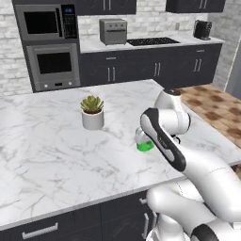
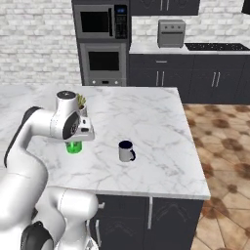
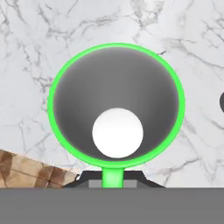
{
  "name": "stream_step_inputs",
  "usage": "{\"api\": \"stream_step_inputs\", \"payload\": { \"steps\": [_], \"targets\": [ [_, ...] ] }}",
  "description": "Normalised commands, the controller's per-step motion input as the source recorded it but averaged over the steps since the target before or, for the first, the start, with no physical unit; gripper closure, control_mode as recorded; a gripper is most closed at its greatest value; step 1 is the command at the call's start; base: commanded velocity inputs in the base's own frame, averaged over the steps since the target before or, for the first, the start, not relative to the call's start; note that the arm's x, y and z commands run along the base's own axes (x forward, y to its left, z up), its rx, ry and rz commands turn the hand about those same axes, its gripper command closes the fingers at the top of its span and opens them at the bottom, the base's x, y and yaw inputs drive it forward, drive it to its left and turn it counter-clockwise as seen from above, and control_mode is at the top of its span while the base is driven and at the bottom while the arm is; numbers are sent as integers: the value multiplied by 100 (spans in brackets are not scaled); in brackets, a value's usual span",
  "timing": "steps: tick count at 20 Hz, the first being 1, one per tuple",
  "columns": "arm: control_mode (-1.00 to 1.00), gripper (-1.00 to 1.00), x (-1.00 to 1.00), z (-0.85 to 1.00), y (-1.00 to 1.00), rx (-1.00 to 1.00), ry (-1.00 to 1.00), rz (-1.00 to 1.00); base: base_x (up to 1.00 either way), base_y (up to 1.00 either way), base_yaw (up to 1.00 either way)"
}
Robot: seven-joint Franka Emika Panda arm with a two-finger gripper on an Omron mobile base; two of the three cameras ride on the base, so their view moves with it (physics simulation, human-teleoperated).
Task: Clear the mugs and bowl far away from the sink.
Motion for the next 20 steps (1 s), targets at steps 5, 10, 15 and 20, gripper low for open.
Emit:
{"api": "stream_step_inputs", "payload": {
  "steps": [5, 10, 15, 20],
  "targets": [
    [-100, 100, 86, -98, 24, -1, 0, 0, 0, 0, 0],
    [-100, 100, 48, -80, 13, 0, -1, 0, 0, 0, 0],
    [-100, 100, 30, -54, 0, 0, -7, 0, 0, 0, 0],
    [-100, 100, 22, -38, 8, 0, -13, 0, 0, 0, 0]
  ]
}}
